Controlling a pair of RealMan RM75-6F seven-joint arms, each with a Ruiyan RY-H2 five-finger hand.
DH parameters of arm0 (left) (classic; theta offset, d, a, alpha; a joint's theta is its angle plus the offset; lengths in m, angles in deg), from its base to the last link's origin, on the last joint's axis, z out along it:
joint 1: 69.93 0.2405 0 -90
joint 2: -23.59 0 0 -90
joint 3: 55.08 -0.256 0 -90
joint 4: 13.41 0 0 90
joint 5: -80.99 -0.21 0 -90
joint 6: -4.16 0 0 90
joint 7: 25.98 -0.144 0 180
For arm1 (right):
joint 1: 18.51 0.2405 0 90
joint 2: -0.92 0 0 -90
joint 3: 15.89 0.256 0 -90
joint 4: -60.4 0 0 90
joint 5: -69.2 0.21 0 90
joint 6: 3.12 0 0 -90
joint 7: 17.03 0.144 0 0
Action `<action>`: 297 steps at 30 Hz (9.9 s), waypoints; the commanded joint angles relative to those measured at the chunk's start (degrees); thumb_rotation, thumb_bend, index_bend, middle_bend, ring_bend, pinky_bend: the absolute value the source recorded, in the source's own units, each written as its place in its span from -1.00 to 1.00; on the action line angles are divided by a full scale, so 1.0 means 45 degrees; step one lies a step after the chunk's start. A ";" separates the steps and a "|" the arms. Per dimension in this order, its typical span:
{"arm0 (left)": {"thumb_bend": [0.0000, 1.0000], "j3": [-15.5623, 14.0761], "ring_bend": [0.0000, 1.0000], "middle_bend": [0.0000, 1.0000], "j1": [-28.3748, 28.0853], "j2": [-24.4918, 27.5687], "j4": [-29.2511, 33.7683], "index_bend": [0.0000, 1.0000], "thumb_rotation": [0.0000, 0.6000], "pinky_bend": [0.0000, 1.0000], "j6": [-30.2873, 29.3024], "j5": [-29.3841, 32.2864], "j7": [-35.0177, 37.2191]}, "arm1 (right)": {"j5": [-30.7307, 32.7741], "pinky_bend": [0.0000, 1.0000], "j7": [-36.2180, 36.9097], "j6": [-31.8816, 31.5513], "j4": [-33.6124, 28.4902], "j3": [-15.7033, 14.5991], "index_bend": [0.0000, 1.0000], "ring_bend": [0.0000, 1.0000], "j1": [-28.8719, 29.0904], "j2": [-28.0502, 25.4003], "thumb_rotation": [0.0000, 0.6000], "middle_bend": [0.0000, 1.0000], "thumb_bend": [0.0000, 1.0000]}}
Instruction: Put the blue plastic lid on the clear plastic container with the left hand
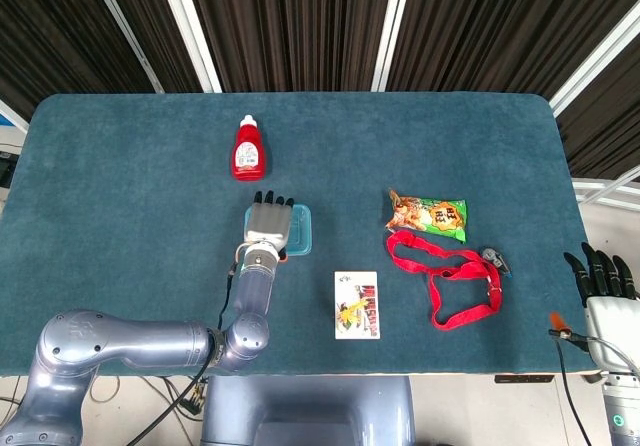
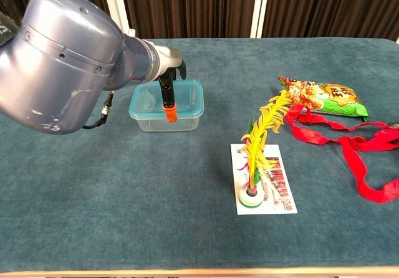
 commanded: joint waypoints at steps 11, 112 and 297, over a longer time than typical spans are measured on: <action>-0.46 -0.0065 -1.00 -0.31 0.0183 -0.0065 -0.0227 -0.67 1.00 -1.00 0.0122 -0.0139 -0.0015 | 0.0028 -1.00 -0.0016 -0.0001 -0.0012 0.0010 -0.73 -0.93 -0.0005 0.0004 1.00 -1.00 -0.46; -0.08 -0.2307 -0.80 -0.14 0.2193 0.0715 -0.2443 -0.03 1.00 -0.75 0.4254 -1.0575 0.8046 | 0.0465 -1.00 -0.0381 0.0121 -0.0241 0.0098 -0.73 -0.93 -0.0055 0.0043 1.00 -1.00 -0.46; -0.04 -0.1782 -0.67 0.16 0.3538 0.3345 0.3496 0.28 1.00 -0.74 0.2800 -0.8384 0.5260 | 0.0646 -1.00 -0.0522 0.0275 -0.0481 0.0057 -0.72 -0.93 -0.0075 -0.0028 1.00 -1.00 -0.46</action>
